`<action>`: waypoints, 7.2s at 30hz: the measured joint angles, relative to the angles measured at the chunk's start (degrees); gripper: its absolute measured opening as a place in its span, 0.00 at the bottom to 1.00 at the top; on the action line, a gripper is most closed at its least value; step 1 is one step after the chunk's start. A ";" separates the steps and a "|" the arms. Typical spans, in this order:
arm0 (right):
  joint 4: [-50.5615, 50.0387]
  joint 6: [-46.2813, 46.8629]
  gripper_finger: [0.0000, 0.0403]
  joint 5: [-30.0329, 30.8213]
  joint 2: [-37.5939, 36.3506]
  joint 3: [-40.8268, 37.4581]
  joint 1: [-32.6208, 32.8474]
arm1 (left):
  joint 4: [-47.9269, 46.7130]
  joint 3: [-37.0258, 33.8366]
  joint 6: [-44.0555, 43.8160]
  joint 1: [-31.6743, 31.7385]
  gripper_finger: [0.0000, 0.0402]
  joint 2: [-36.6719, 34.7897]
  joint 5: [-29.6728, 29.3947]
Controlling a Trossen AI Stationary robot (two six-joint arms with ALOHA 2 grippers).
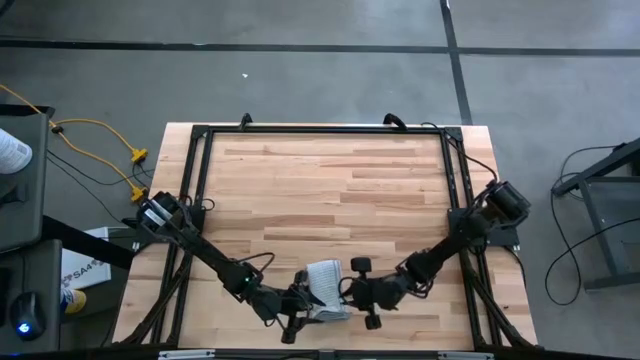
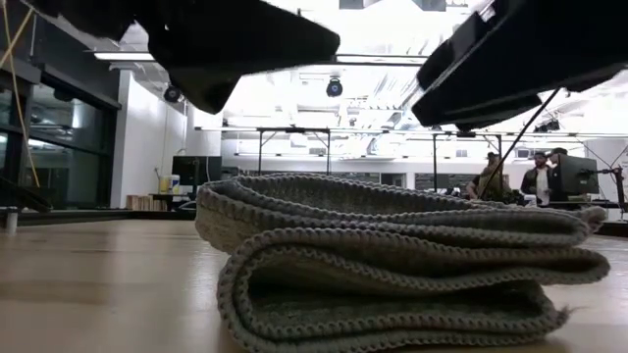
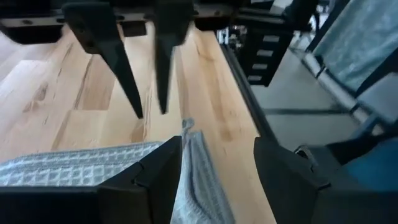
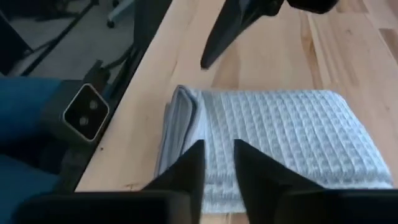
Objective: Fold microfiber towels
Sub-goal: Fold the gray microfiber towel, then return to Home Position
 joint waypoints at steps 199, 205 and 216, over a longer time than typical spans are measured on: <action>-14.94 -6.34 0.01 -34.18 -102.82 -50.90 -24.61 | -73.84 -40.10 -14.30 -5.99 0.50 -104.55 -28.50; -15.13 -3.78 0.01 -33.73 -102.26 -50.92 -24.61 | -73.30 -40.09 -14.33 -5.99 0.50 -104.55 -28.35; -15.03 -3.02 0.01 -33.70 -102.24 -50.95 -24.61 | -73.46 -40.04 -14.28 -5.99 0.50 -104.55 -22.61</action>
